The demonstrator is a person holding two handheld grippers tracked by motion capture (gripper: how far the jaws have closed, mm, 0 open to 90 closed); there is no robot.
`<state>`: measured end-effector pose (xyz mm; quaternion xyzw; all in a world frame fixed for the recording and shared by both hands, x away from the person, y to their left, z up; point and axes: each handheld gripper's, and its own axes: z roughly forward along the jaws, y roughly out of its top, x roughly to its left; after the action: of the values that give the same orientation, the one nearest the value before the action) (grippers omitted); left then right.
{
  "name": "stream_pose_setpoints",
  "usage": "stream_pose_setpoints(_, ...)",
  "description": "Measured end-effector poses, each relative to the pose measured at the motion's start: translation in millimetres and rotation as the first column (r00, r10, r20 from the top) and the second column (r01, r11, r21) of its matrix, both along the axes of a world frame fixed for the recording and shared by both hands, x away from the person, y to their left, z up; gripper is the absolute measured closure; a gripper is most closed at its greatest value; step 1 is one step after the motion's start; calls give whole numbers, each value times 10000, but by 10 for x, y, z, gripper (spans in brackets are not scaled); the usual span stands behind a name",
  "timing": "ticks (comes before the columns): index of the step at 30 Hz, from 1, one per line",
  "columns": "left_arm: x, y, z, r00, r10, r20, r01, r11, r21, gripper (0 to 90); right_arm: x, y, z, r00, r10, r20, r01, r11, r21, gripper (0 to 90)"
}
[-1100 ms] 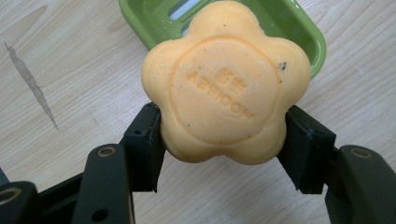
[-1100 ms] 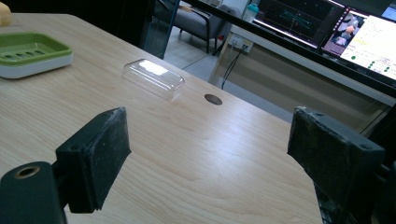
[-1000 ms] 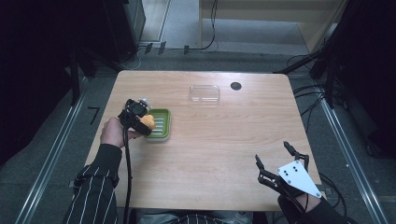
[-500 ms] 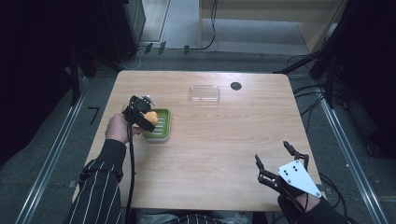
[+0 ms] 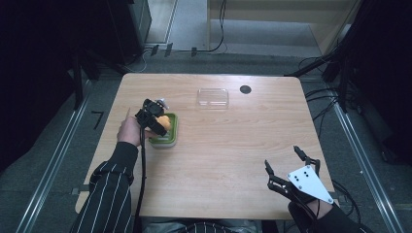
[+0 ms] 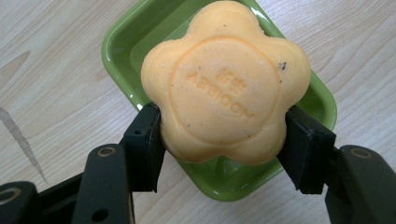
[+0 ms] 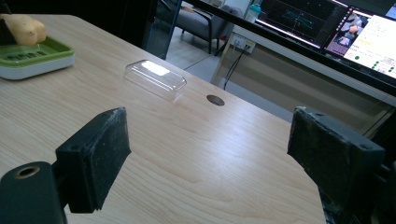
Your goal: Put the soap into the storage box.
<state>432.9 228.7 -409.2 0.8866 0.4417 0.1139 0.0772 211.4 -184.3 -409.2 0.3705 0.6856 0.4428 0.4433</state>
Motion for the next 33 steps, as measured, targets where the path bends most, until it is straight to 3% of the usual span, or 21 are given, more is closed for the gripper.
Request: stream_pose_setpoints(33,91,-105,-224,9997,-211,-73,216,9972,721,396,-45,-8,8,9999,-132,11,132,9999,-20,134)
